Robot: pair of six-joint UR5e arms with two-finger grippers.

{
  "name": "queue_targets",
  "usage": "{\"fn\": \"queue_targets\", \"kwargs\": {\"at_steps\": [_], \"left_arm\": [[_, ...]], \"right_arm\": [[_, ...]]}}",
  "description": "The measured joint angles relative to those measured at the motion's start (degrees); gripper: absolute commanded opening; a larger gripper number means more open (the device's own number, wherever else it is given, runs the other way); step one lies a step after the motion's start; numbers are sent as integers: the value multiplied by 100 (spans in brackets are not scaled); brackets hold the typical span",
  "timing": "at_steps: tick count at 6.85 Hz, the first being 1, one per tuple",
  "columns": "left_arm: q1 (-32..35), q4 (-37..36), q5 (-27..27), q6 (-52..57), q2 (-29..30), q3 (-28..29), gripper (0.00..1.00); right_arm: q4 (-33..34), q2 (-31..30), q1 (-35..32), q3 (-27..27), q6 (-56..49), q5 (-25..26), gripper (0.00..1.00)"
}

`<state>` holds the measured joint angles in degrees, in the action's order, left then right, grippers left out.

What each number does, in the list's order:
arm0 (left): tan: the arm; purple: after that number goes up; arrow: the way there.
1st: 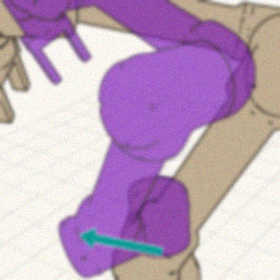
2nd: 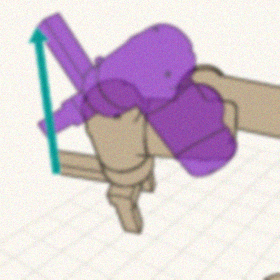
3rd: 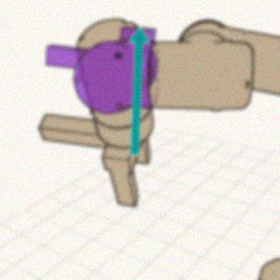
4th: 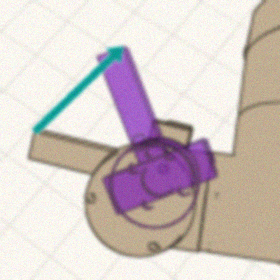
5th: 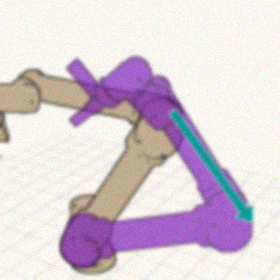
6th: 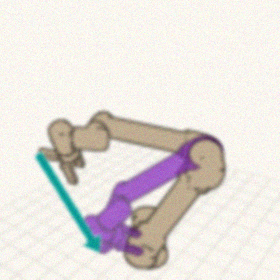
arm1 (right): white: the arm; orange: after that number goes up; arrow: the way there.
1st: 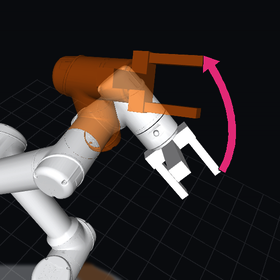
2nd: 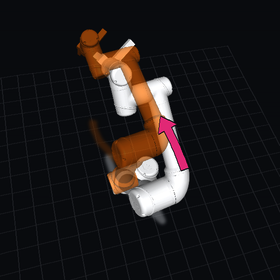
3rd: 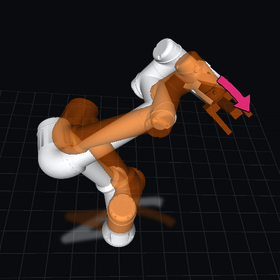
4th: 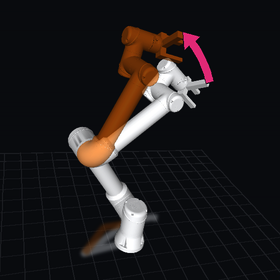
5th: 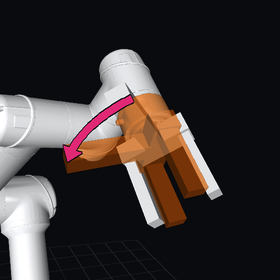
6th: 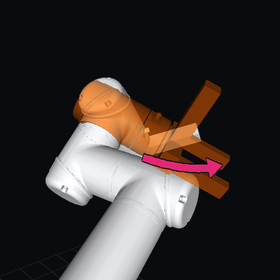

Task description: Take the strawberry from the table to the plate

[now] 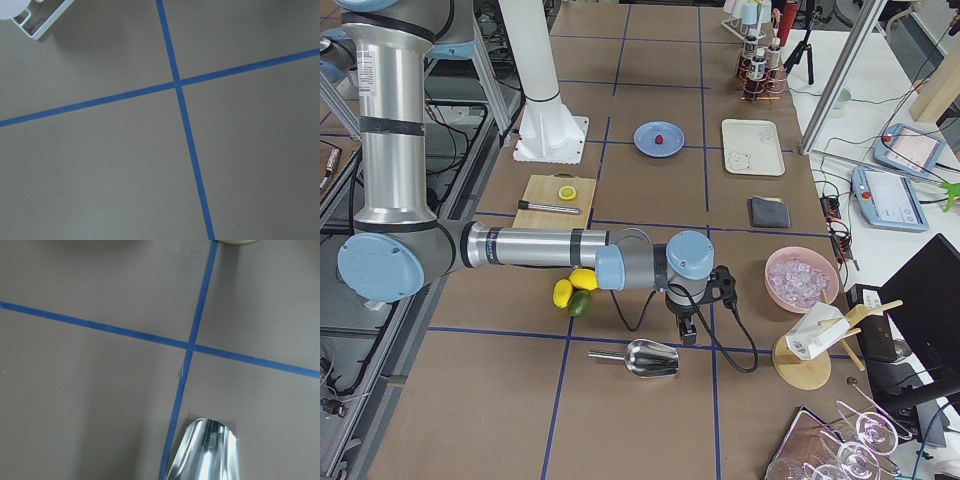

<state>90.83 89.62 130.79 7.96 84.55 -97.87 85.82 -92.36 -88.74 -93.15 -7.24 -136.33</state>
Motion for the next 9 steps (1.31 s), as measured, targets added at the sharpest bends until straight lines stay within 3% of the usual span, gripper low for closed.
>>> {"fn": "queue_targets", "kwargs": {"at_steps": [9], "left_arm": [[177, 7, 8, -20, -35, 13, 100]], "right_arm": [[-11, -63, -314, -6, 496, -338, 100]]}}
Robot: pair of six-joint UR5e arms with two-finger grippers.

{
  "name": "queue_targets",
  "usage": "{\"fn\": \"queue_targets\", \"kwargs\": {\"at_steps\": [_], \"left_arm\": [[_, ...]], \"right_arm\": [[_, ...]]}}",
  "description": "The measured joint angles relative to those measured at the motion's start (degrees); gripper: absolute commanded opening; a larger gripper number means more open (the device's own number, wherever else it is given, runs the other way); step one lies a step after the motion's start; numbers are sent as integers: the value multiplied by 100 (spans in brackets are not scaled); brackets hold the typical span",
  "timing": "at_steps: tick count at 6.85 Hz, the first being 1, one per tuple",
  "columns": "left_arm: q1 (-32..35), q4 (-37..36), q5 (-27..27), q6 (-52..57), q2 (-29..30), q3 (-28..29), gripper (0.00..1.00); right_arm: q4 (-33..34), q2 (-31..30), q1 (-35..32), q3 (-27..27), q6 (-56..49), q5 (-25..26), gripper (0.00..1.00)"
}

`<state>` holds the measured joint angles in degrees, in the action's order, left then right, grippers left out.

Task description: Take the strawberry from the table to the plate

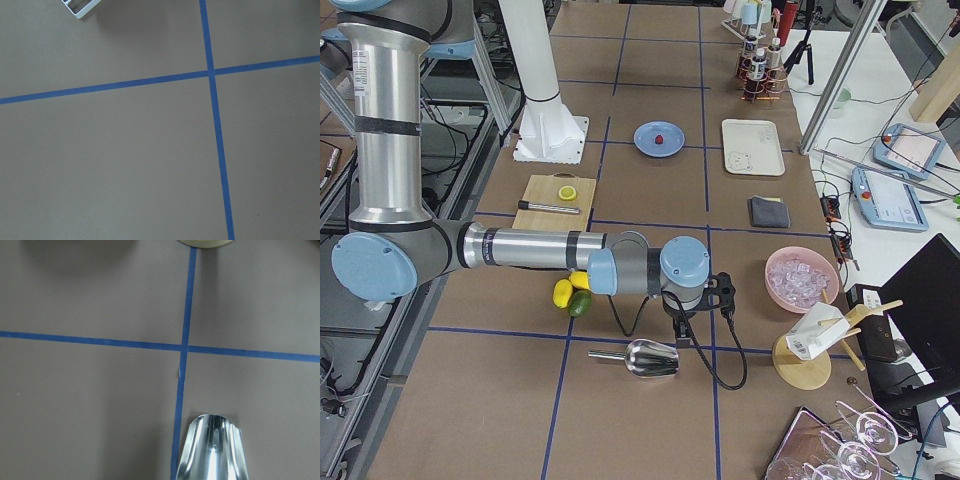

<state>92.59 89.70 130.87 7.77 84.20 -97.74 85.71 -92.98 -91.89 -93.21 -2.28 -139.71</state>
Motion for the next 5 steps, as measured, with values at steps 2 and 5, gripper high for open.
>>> {"fn": "queue_targets", "kwargs": {"at_steps": [2, 5], "left_arm": [[3, 38, -6, -1, 27, -8, 100], [2, 136, -1, 0, 41, -21, 100]], "right_arm": [[-1, -7, -5, -3, 9, 4, 100], [-11, -8, -5, -4, 3, 16, 100]]}}
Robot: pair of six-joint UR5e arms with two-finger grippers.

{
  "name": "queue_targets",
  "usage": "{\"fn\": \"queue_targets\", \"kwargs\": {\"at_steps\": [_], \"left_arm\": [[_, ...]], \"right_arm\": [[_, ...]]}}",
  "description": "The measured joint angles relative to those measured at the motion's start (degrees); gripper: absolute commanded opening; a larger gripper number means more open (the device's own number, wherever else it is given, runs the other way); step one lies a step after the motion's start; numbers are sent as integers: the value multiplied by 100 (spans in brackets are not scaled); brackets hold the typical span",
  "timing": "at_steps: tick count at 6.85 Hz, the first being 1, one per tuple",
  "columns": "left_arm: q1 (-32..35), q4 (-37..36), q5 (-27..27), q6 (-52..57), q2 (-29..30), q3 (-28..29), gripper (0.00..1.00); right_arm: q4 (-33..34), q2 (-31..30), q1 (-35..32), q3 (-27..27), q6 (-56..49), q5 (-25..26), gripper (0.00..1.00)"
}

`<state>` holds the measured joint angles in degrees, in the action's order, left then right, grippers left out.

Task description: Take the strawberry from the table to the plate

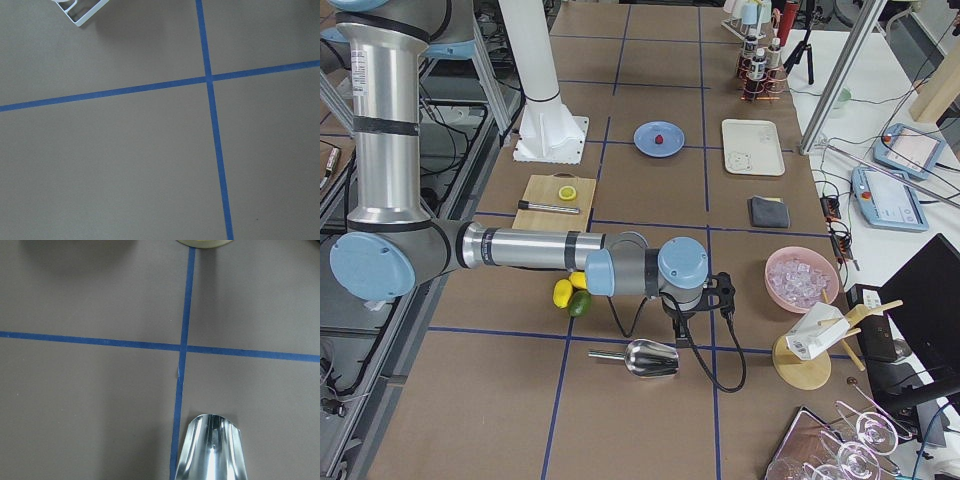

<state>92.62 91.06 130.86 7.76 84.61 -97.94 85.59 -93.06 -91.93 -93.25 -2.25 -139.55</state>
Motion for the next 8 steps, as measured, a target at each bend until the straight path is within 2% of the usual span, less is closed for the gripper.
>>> {"fn": "queue_targets", "kwargs": {"at_steps": [4, 8], "left_arm": [[-6, 421, 1, -466, 17, 35, 100], [-7, 492, 1, -707, 20, 38, 100]], "right_arm": [[-8, 18, 0, -9, 10, 4, 100], [-4, 55, 0, -8, 22, -1, 100]]}}
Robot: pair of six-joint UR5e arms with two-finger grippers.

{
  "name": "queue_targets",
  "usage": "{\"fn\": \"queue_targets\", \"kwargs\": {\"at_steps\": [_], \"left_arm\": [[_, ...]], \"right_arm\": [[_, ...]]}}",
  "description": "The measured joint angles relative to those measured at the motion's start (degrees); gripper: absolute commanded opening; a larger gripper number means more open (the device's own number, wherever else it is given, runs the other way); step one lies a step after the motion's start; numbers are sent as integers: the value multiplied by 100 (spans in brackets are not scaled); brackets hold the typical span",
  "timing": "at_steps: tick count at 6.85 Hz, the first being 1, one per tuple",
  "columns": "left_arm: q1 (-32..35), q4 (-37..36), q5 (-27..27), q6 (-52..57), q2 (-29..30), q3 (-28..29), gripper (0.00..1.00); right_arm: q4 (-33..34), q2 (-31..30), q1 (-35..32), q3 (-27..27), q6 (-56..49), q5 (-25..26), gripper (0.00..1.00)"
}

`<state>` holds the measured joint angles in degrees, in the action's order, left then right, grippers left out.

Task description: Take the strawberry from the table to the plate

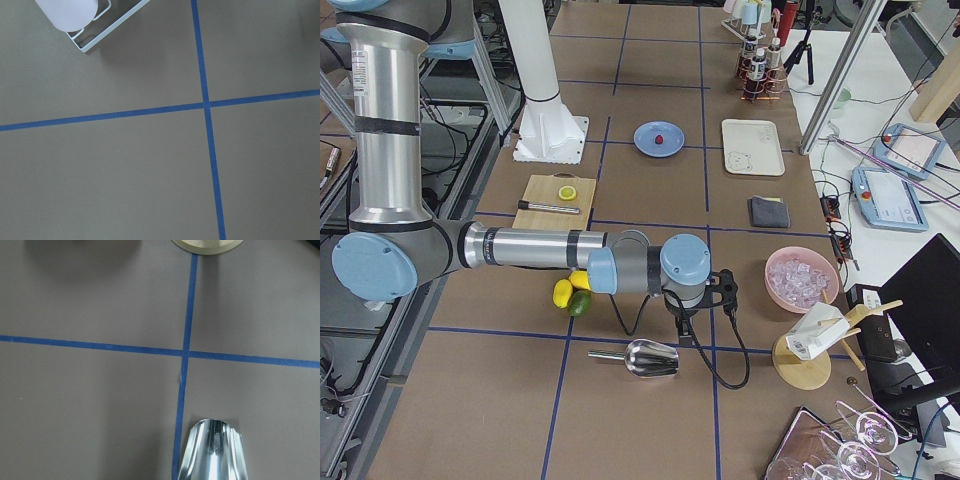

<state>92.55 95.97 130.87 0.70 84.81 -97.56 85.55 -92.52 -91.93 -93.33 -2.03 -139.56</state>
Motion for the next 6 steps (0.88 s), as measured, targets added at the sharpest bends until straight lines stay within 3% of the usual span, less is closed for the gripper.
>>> {"fn": "queue_targets", "kwargs": {"at_steps": [2, 6], "left_arm": [[0, -47, 10, -52, -1, -1, 100], [0, -87, 599, -80, -11, 113, 100]], "right_arm": [[-3, 4, 0, 3, -1, -1, 100], [-4, 5, 0, -1, -8, -1, 100]]}}
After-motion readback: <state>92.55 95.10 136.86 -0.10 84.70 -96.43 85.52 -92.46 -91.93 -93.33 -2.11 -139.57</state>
